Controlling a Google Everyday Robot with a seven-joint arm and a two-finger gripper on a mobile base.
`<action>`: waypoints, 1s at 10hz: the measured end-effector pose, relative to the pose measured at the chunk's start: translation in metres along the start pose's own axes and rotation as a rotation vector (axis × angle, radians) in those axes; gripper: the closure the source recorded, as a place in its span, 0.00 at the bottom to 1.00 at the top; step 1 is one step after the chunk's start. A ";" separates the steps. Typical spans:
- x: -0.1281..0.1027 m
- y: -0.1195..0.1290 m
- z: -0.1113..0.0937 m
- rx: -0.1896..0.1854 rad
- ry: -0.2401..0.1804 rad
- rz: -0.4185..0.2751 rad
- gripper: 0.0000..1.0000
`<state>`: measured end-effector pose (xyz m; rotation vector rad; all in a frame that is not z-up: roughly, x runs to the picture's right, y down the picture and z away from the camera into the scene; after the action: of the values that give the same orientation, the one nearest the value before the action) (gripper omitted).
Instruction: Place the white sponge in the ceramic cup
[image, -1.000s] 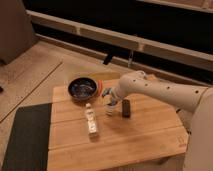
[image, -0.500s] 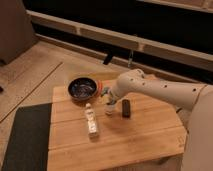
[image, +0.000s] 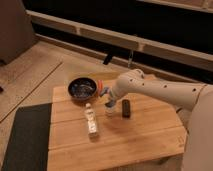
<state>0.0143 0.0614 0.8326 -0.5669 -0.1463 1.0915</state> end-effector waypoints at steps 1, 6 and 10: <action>0.000 0.001 0.001 -0.002 0.000 0.000 0.20; -0.003 0.005 -0.002 -0.004 -0.011 -0.009 0.20; -0.005 0.006 -0.002 -0.011 -0.023 -0.001 0.20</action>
<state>0.0080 0.0582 0.8284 -0.5640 -0.1727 1.0967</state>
